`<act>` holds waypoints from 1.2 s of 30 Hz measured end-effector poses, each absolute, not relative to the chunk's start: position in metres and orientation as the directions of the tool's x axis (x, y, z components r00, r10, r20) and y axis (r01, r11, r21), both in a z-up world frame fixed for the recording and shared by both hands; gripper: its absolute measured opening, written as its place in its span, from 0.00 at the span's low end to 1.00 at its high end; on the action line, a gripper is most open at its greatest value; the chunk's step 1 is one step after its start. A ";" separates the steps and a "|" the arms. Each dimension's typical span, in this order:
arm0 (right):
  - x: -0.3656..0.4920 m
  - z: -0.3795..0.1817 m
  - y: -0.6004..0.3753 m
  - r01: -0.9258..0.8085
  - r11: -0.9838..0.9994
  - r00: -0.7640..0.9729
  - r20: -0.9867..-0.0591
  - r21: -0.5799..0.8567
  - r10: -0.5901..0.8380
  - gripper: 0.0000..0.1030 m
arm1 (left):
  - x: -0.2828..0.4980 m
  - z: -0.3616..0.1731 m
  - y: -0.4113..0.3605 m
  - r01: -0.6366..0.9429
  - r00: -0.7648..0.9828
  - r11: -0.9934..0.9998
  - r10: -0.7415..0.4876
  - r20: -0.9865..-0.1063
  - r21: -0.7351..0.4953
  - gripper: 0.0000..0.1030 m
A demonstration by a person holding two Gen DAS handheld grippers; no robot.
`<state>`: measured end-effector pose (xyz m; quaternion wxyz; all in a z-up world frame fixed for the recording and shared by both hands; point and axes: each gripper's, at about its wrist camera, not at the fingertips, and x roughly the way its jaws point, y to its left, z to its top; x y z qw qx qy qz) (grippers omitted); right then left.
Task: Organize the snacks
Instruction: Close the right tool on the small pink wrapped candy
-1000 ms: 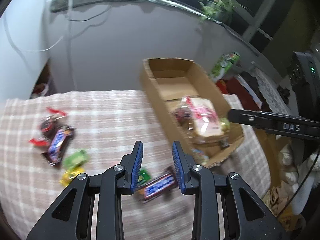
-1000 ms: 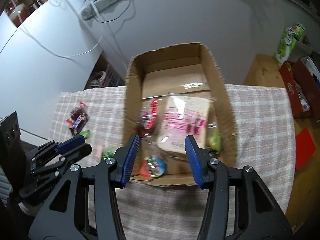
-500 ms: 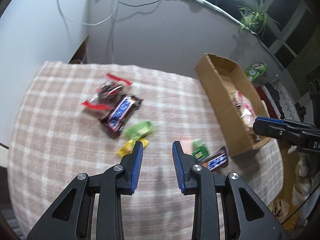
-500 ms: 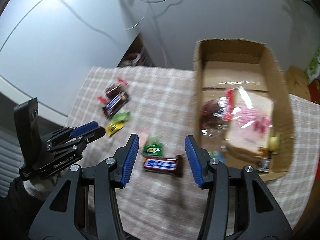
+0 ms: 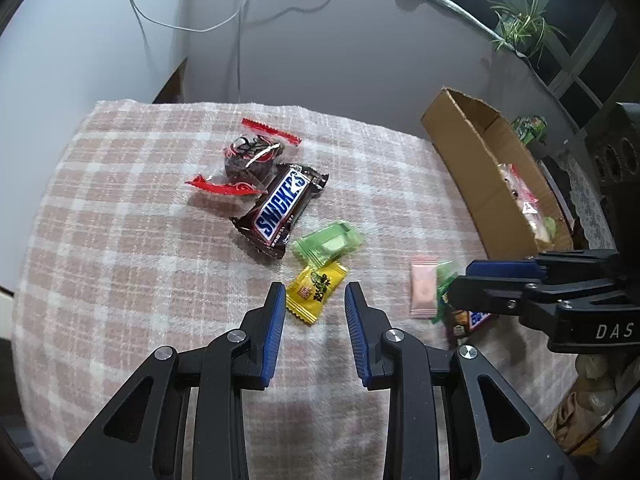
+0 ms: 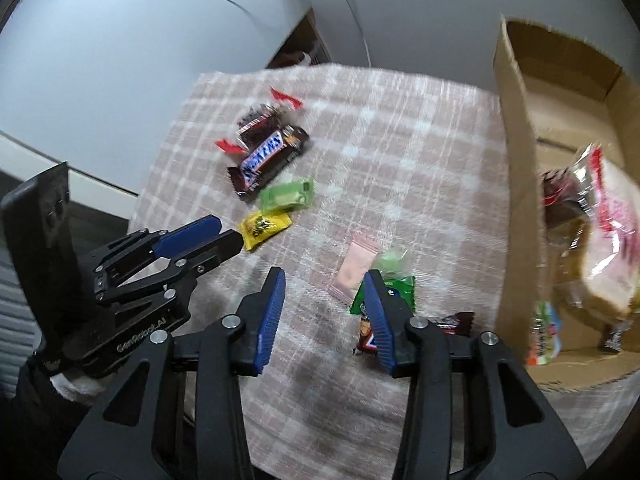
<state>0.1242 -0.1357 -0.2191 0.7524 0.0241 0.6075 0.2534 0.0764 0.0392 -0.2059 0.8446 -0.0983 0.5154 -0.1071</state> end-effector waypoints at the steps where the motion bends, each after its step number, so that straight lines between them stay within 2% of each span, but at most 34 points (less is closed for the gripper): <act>1: 0.126 -0.222 -0.136 -0.342 0.873 0.126 -0.904 0.347 0.409 0.41 | 0.079 -0.209 0.038 0.089 0.432 0.956 -0.291 -0.854 -0.281 0.28; 9: 0.140 -0.242 -0.137 -0.296 0.899 0.109 -0.924 0.322 0.367 0.41 | 0.087 -0.218 0.032 0.137 0.399 0.961 -0.276 -0.874 -0.241 0.28; 19: 0.147 -0.246 -0.117 -0.339 0.894 0.096 -0.934 0.293 0.343 0.41 | 0.091 -0.223 0.029 0.143 0.399 0.966 -0.254 -0.881 -0.214 0.28; 26: 0.146 -0.254 -0.117 -0.356 0.898 0.098 -0.946 0.257 0.310 0.31 | 0.095 -0.228 0.017 0.184 0.401 0.962 -0.259 -0.879 -0.199 0.28; 30: 0.148 -0.254 -0.117 -0.376 0.901 0.118 -0.953 0.218 0.280 0.16 | 0.095 -0.230 0.011 0.199 0.407 0.961 -0.258 -0.876 -0.191 0.21; 36: 0.150 -0.253 -0.121 -0.365 0.900 0.118 -0.947 0.240 0.300 0.11 | 0.093 -0.229 0.013 0.175 0.420 0.963 -0.259 -0.870 -0.203 0.19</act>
